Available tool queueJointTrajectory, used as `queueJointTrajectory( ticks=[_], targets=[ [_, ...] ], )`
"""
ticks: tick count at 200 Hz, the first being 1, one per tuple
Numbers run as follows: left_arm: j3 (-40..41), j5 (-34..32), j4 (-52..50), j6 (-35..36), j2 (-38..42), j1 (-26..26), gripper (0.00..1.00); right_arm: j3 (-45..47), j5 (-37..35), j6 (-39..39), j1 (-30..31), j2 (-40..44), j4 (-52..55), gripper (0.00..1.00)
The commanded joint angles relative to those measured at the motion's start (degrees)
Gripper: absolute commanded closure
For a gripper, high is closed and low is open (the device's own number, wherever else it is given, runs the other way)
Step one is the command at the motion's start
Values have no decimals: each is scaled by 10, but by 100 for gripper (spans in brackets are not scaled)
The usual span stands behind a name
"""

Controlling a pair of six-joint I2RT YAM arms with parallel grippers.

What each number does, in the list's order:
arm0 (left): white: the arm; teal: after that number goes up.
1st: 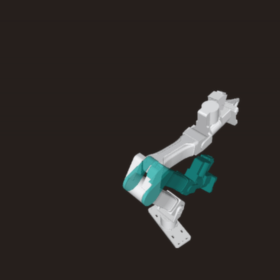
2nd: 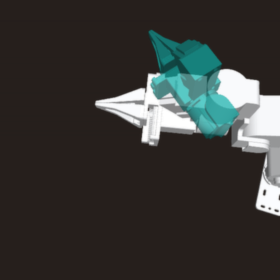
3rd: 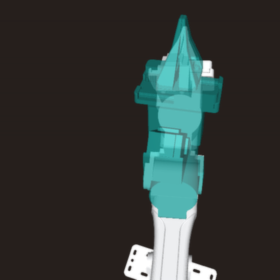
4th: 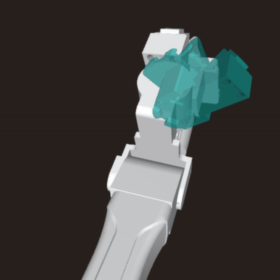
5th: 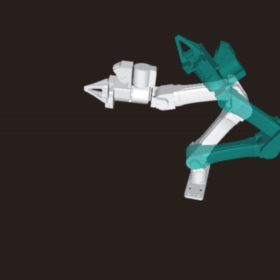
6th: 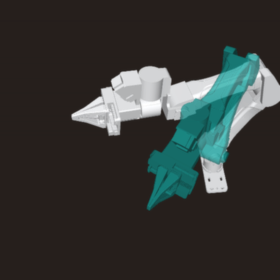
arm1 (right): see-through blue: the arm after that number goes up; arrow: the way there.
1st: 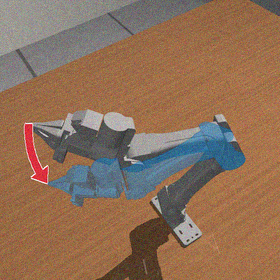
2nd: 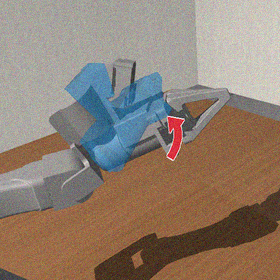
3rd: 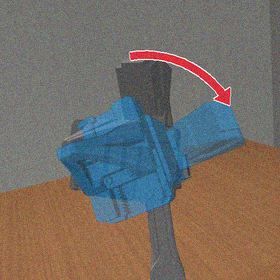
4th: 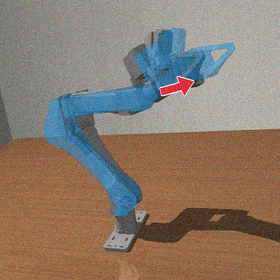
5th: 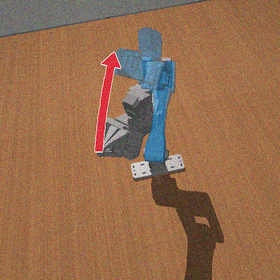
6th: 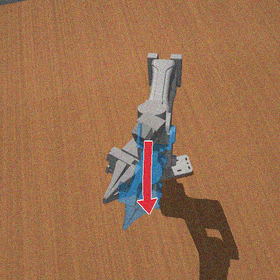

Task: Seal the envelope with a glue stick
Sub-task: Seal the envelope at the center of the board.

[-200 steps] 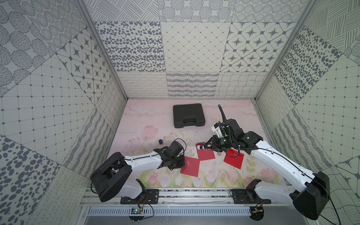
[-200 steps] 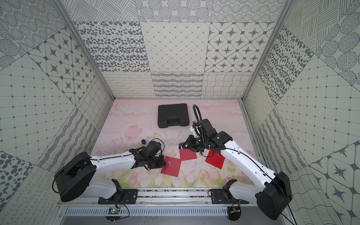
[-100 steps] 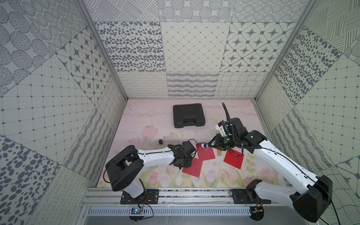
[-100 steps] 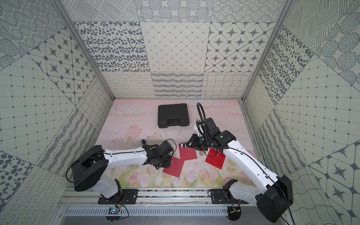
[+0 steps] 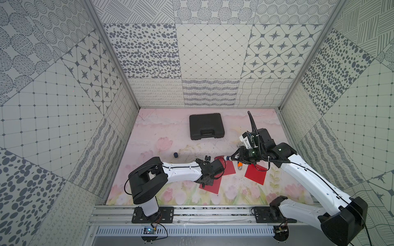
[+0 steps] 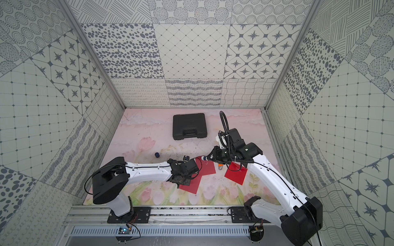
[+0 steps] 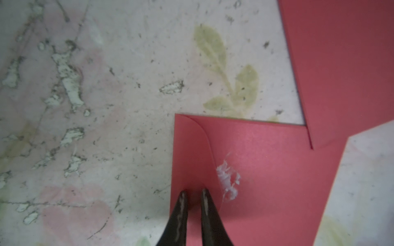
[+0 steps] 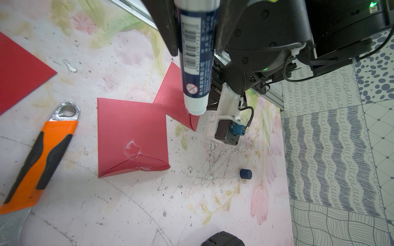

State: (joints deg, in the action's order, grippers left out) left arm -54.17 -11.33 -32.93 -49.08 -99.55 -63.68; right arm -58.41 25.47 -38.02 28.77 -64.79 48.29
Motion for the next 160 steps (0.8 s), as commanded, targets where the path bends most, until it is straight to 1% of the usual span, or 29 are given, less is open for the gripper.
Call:
queueJointTrajectory(
  ticks=[1,17,37,47,72,99,130,149,160],
  targets=[
    [31,-18,-191,-7,-142,-13,83,-14,5,12,-4,16,-2,100],
    [31,-13,-186,-10,-155,-21,81,-14,5,9,-5,16,0,100],
    [39,-16,-182,-11,-145,-23,79,-16,4,8,-5,17,2,100],
    [49,-14,-170,-14,-122,-21,79,-18,4,7,-6,16,3,100],
    [93,20,-121,-22,-42,0,80,-25,3,7,-6,13,9,100],
    [127,20,-108,-37,49,26,82,-29,0,5,-6,13,15,100],
    [122,49,-81,-18,132,47,82,-35,-1,3,-6,13,20,100],
    [109,70,-64,-3,151,55,83,-37,-3,1,-6,15,22,100],
    [96,71,-64,5,151,58,83,-38,-3,0,-6,16,22,100]
  ],
)
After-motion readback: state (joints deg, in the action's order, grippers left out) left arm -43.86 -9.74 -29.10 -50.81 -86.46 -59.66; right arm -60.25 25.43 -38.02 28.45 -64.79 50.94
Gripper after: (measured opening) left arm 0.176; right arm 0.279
